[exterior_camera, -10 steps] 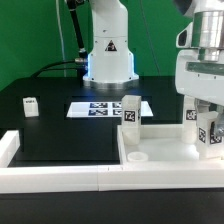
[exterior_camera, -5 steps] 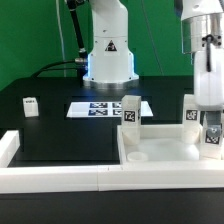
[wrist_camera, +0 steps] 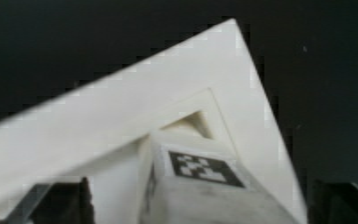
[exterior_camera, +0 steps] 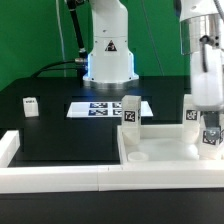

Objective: Assemble square table

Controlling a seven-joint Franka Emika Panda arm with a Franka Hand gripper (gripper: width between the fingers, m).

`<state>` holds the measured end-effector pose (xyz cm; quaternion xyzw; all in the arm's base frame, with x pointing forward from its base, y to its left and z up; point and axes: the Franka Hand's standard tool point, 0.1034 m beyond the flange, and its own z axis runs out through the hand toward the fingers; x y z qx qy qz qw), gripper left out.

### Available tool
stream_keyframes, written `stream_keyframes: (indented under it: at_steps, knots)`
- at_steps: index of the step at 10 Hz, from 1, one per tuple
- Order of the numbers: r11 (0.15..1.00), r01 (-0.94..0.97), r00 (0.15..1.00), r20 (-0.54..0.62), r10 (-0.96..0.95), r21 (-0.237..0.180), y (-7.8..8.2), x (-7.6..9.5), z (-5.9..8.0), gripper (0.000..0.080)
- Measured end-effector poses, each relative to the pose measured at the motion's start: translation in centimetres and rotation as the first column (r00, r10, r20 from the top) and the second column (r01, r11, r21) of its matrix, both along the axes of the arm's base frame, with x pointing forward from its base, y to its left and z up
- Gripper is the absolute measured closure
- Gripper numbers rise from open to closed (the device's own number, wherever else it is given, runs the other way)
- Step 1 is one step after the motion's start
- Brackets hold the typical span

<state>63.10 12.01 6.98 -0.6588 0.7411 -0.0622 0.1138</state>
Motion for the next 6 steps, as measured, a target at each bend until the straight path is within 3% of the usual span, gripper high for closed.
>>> stream_keyframes:
  at_steps: [1, 4, 5, 6]
  knots:
    - [0.985, -0.166, 0.986, 0.025, 0.167, -0.045, -0.20, 0.11, 0.17, 0.0171]
    - [0.945, -0.314, 0.948, 0.016, 0.317, -0.097, -0.42, 0.10, 0.04, 0.0150]
    - [0.866, -0.477, 0.877, -0.015, 0.481, -0.150, -0.36, 0.11, 0.01, 0.0150]
    - [0.692, -0.693, 0.717, -0.084, 0.692, -0.204, -0.01, 0.41, 0.21, 0.0150]
